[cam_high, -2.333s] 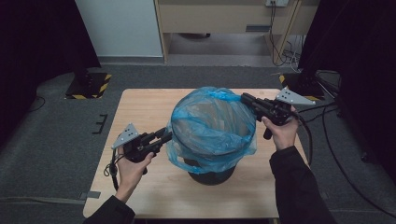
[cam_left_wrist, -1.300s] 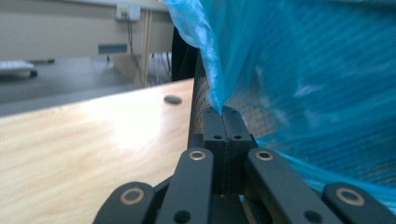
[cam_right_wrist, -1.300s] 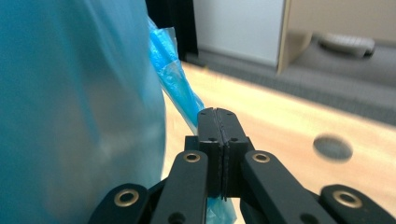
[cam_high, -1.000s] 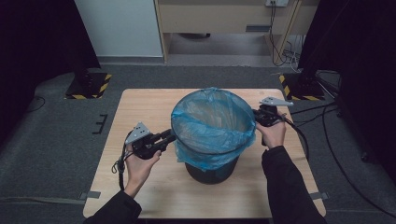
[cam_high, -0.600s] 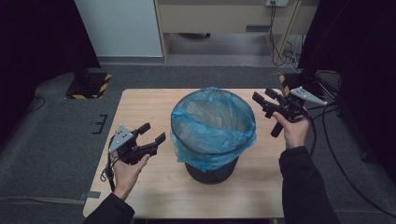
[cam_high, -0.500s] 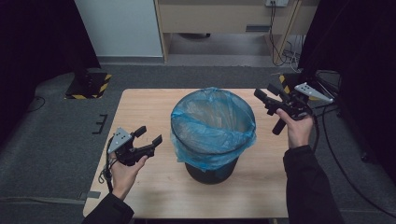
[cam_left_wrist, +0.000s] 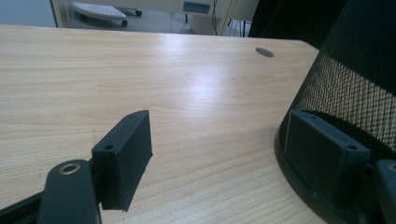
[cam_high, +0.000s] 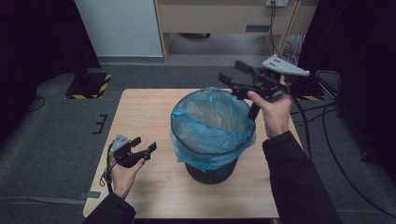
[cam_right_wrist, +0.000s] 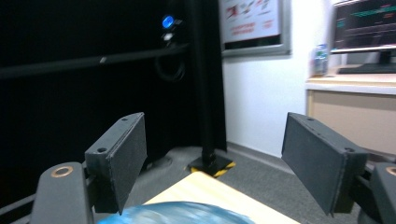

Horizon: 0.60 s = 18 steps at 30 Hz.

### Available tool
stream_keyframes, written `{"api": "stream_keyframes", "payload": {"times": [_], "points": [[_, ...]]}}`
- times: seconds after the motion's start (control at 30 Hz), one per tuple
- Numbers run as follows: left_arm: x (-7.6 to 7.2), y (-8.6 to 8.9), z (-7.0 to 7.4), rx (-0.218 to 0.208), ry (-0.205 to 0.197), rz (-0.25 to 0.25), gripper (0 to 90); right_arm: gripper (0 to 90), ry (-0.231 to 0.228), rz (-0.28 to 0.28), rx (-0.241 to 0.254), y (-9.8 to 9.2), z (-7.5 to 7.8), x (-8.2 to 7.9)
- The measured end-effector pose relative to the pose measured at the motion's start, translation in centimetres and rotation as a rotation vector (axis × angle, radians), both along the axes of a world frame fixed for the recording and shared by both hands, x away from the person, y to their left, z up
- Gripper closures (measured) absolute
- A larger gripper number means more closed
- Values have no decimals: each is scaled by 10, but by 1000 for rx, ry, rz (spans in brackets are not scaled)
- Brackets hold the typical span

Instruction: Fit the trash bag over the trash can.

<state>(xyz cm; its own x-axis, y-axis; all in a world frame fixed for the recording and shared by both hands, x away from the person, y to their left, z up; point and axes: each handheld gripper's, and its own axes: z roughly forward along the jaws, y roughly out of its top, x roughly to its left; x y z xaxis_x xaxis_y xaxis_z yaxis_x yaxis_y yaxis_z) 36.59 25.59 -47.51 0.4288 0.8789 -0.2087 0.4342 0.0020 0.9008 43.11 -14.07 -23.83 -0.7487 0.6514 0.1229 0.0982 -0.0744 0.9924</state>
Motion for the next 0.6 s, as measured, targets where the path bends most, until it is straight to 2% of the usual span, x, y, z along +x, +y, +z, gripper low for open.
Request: {"api": "stream_keyframes", "payload": {"times": [0.1,0.27,0.3,0.4,0.43,0.47,0.53,0.6], "points": [[0,-1,-2,6,9,-4,225,223,30,13,-62,31,-6,2],[0,-2,-1,3,9,-14,229,225,140,49,-200,65,-42,9],[0,-2,-2,5,11,-15,229,225,168,59,-232,70,-50,10],[0,-3,-2,10,17,-17,230,223,211,42,-353,77,-70,13],[0,-3,-2,11,17,-19,231,213,240,46,-385,78,-74,15],[0,-3,-2,12,18,-21,231,201,275,53,-412,78,-77,16],[0,-4,-3,15,21,-23,231,193,297,50,-460,79,-80,18],[1,-4,-3,18,25,-26,231,168,345,63,-526,82,-86,19]]}}
